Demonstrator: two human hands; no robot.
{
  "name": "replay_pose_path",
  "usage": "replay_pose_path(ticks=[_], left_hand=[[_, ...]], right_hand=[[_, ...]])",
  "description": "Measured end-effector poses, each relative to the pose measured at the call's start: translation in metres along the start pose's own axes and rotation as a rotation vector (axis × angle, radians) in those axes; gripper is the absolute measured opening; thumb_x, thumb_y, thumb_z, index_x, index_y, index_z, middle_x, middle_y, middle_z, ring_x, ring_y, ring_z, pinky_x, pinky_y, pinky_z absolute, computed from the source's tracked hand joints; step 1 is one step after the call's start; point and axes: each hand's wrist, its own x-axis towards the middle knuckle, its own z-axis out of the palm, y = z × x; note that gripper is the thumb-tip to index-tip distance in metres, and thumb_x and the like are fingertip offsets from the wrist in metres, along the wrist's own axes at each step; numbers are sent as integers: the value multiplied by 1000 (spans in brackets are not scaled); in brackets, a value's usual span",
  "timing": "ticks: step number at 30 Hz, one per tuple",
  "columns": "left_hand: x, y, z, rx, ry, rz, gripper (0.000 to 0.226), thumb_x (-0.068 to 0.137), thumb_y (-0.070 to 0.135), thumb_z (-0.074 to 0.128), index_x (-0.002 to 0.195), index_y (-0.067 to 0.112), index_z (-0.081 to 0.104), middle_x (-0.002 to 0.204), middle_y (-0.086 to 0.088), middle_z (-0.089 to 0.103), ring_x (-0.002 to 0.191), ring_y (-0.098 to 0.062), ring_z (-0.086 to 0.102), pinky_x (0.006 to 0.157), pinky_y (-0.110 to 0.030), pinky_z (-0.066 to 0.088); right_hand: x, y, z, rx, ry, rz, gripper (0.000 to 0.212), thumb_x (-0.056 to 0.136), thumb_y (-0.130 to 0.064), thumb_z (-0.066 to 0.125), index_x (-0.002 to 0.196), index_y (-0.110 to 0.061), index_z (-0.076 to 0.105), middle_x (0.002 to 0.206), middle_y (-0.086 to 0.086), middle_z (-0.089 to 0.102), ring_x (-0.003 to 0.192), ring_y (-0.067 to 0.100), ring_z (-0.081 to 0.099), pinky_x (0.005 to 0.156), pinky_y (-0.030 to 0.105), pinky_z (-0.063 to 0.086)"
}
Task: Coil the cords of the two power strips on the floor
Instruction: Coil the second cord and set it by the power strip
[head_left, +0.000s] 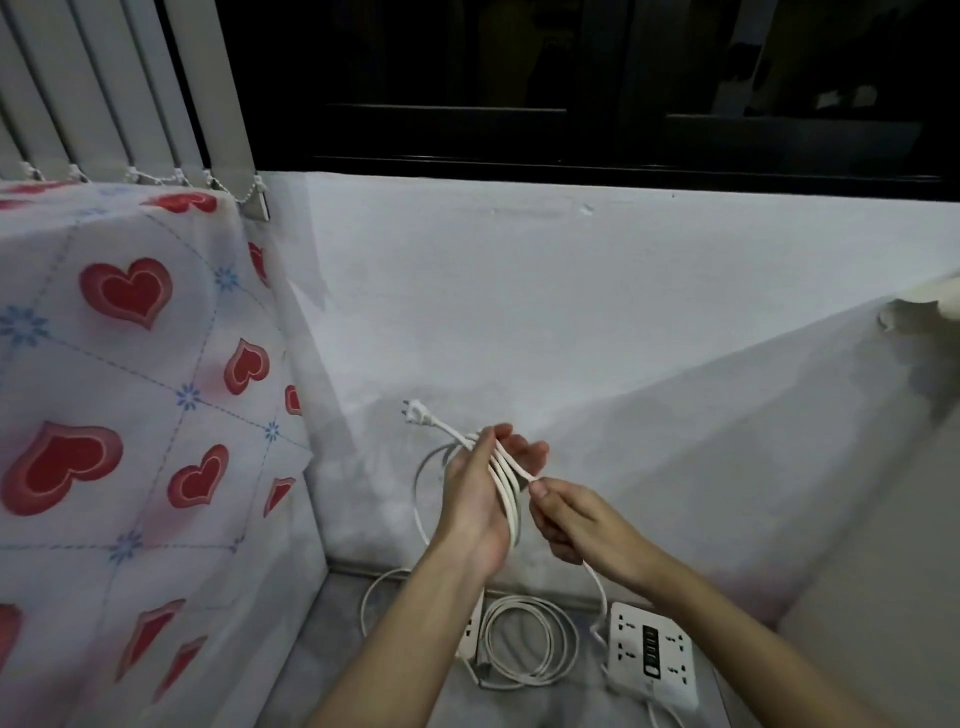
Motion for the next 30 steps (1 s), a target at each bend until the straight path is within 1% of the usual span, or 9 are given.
replay_pose_path(ticks=[3, 8, 10, 14, 16, 21, 23, 25, 30], left_hand=[[4, 20, 10, -9, 14, 80, 24, 101, 17, 42, 86, 6, 57, 67, -7, 59, 56, -19, 67, 67, -32, 60], [10, 43, 25, 98, -14, 206, 24, 101, 15, 40, 85, 6, 56, 65, -8, 61, 56, -21, 67, 76, -37, 57], [10, 40, 25, 140, -34, 231, 23, 100, 15, 41, 85, 6, 56, 63, -6, 60, 54, -20, 66, 72, -36, 58], [9, 34, 20, 113, -20, 286, 24, 100, 15, 41, 80, 10, 56, 57, -2, 54, 46, -16, 55, 57, -30, 52], [9, 36, 17, 79, -18, 308, 24, 99, 13, 41, 80, 10, 54, 58, -2, 50, 45, -15, 51, 55, -29, 50], [15, 50, 15, -6, -12, 325, 24, 99, 12, 40, 78, 10, 53, 56, -1, 48, 43, -13, 49, 48, -24, 48], [20, 60, 15, -25, -18, 326, 25, 99, 13, 40, 76, 11, 52, 55, 0, 49, 43, -13, 49, 48, -22, 47], [26, 72, 16, -19, -25, 324, 26, 99, 15, 39, 76, 13, 52, 54, 2, 49, 43, -12, 47, 48, -21, 45], [45, 109, 30, 44, -42, 317, 31, 100, 17, 34, 74, 14, 49, 56, 3, 48, 41, -11, 44, 45, -20, 40]], right_hand=[[-7, 14, -16, -61, -74, 6, 34, 97, -35, 45, 66, -20, 46, 59, -6, 38, 50, 10, 32, 47, 25, 28], [-16, 27, -40, -185, -5, 41, 27, 98, -28, 46, 72, -19, 49, 64, -3, 46, 56, 13, 41, 53, 28, 34], [-17, 29, -47, -489, 56, -30, 26, 98, -32, 44, 75, -22, 50, 62, -3, 52, 54, 17, 48, 56, 28, 40], [-19, 40, -64, -1380, 212, -122, 35, 92, -42, 33, 73, -22, 54, 61, -1, 66, 63, 24, 64, 71, 35, 50], [-18, 41, -70, -1271, 212, -20, 28, 94, -37, 41, 74, -21, 53, 70, 1, 70, 69, 24, 66, 71, 36, 50], [-16, 33, -63, -510, 206, 119, 20, 91, -25, 60, 72, -19, 62, 74, 0, 71, 65, 0, 64, 74, 27, 50], [-18, 28, -60, -59, 159, 170, 12, 90, -16, 61, 82, -8, 62, 75, 11, 69, 75, 19, 70, 82, 36, 55], [-23, 22, -64, 202, 54, 215, 9, 88, -10, 64, 92, -5, 58, 67, 12, 62, 70, 31, 68, 82, 44, 56], [-30, 31, -69, 156, -260, 283, 19, 94, -22, 52, 96, -5, 61, 66, 2, 46, 65, 16, 53, 78, 31, 48]])
